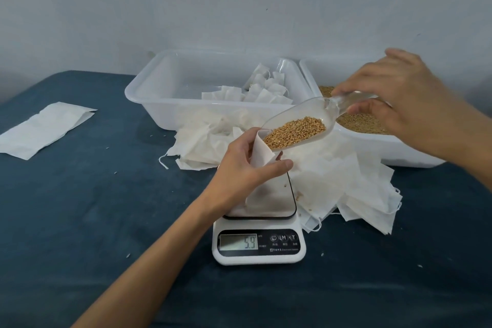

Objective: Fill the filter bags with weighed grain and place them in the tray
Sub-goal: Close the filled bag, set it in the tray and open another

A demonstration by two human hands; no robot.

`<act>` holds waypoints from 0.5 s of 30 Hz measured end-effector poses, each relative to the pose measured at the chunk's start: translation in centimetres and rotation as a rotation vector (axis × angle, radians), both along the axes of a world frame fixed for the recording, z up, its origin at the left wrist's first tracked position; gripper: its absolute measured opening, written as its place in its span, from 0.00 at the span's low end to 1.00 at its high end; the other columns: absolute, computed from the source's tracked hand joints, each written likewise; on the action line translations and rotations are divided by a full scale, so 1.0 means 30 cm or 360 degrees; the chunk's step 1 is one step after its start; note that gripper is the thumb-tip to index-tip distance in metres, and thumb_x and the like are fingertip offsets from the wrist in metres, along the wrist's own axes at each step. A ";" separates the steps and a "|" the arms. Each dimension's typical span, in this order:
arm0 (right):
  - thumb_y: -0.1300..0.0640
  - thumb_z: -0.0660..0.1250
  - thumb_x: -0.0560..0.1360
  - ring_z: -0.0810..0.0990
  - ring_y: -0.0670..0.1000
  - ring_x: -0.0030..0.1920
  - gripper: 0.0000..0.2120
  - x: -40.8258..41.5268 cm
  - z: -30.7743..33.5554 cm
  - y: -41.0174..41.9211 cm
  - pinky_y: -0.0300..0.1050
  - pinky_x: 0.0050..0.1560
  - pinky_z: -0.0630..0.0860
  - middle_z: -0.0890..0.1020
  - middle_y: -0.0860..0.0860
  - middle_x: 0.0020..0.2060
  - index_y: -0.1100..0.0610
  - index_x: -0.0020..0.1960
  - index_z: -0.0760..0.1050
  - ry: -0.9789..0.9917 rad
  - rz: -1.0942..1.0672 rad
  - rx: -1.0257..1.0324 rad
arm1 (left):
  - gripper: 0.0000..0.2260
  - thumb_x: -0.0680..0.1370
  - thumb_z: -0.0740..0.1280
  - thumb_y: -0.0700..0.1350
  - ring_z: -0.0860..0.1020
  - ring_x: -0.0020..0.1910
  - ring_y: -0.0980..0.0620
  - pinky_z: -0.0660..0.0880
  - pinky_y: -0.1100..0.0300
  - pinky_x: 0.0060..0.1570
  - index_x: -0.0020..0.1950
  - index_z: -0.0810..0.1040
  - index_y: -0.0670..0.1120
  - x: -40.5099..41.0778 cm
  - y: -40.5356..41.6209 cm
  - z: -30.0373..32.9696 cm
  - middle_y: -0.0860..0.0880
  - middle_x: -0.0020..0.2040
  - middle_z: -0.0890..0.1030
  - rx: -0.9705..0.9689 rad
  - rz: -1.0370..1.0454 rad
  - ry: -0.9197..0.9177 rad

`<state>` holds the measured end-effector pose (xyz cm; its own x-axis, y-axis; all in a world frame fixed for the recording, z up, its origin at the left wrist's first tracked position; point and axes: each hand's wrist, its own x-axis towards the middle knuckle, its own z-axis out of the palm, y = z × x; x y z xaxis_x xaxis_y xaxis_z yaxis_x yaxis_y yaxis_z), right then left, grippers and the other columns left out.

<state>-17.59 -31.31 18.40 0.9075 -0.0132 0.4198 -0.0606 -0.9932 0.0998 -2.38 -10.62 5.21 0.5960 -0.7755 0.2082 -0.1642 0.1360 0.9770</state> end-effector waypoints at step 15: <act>0.64 0.70 0.78 0.80 0.64 0.54 0.10 0.001 0.005 0.020 0.64 0.75 0.57 0.83 0.56 0.50 0.60 0.59 0.82 -0.0156 0.0044 -0.0236 | 0.18 0.73 0.80 0.44 0.84 0.56 0.49 0.80 0.44 0.62 0.61 0.80 0.50 0.006 -0.001 0.002 0.53 0.52 0.85 -0.0025 0.0011 -0.0016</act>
<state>-17.57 -30.70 18.56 0.8612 0.0801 0.5019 -0.0499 -0.9694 0.2403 -2.21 -10.65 5.27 0.5991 -0.7680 0.2263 -0.1747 0.1504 0.9731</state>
